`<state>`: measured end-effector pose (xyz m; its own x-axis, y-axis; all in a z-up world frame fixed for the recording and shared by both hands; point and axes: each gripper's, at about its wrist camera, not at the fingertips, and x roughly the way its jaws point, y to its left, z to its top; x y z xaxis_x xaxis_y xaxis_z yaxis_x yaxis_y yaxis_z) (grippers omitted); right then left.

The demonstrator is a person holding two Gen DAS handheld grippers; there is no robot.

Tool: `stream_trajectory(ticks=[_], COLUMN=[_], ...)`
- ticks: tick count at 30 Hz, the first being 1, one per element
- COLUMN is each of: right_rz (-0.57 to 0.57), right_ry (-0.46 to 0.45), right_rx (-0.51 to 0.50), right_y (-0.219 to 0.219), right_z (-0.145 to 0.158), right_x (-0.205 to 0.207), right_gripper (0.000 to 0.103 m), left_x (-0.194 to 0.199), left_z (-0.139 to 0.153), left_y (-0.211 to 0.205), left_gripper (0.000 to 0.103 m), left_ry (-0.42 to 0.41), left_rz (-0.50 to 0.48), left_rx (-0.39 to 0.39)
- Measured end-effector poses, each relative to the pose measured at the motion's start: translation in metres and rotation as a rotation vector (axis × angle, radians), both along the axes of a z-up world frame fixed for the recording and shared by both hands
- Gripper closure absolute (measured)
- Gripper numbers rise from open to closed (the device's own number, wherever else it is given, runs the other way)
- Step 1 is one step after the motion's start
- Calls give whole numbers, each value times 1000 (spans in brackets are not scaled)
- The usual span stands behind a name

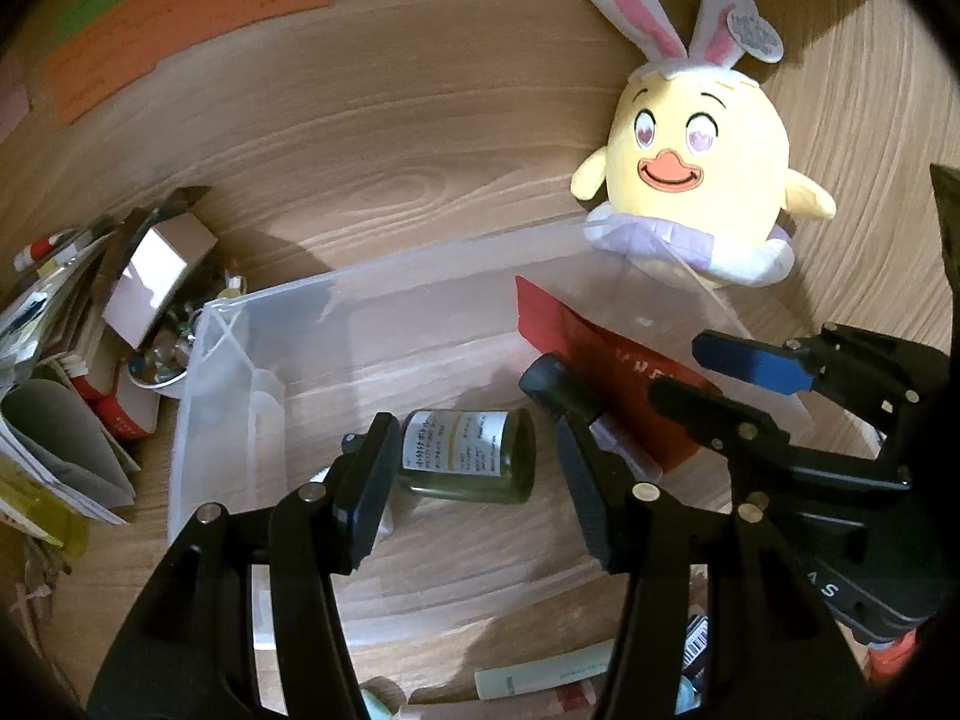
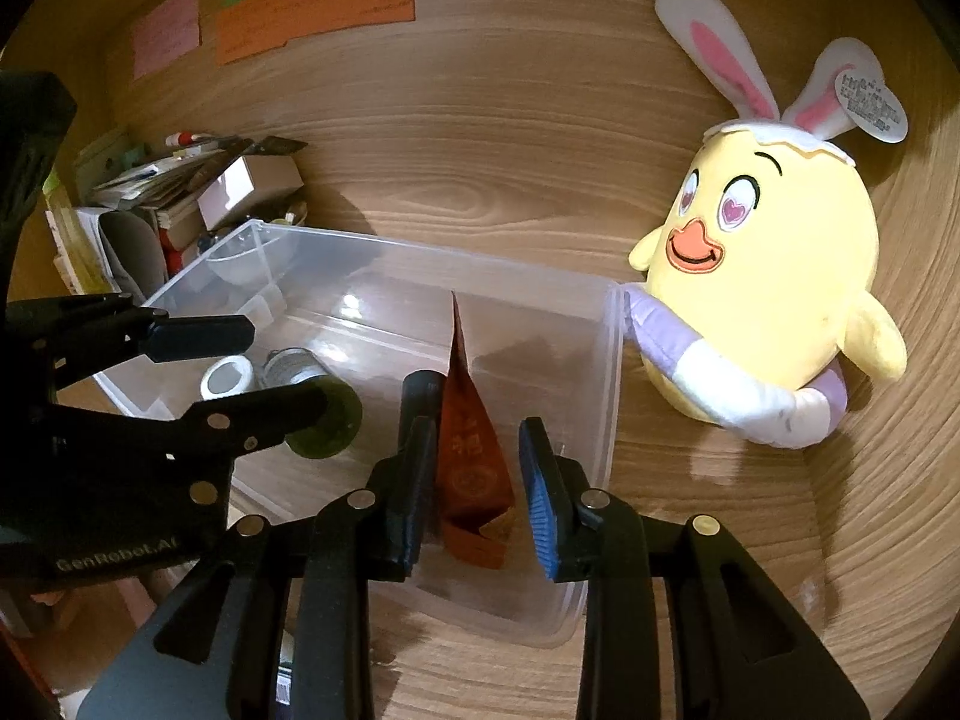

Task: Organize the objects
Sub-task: 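Open both grippers to release the bottle and packet into the box, then grasp the white dice-patterned block with the left gripper while the right grasps the blue tape roll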

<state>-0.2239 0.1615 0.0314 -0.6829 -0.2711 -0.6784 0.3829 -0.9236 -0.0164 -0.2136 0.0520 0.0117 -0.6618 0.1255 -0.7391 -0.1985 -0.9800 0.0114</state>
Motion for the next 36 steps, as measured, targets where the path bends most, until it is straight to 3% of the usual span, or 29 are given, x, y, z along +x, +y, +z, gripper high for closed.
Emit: stream_trajectory(ticks=[6,14,22,27,36], right_rz=[-2,-4,-7,-15,-13], right_ry=[33,74,90,111,107], right_rx=[-19,-21,-51,-63,-64], right_y=[2,3,8,10,5], right_z=[12,29,39,44,40], right_x=[8,26,51,69,98], right_gripper=[58,39,35,25,24], left_x=[12,33,57,79,119], left_z=[13,29,32,35,30], left_y=[-9,-25,-47,-61,-86], left_gripper=[42,24,15,14,8], left_ry=[25,80,89,106,112], left_rz=[13,34,73,95,132], left_rx=[17,29,43,40,39])
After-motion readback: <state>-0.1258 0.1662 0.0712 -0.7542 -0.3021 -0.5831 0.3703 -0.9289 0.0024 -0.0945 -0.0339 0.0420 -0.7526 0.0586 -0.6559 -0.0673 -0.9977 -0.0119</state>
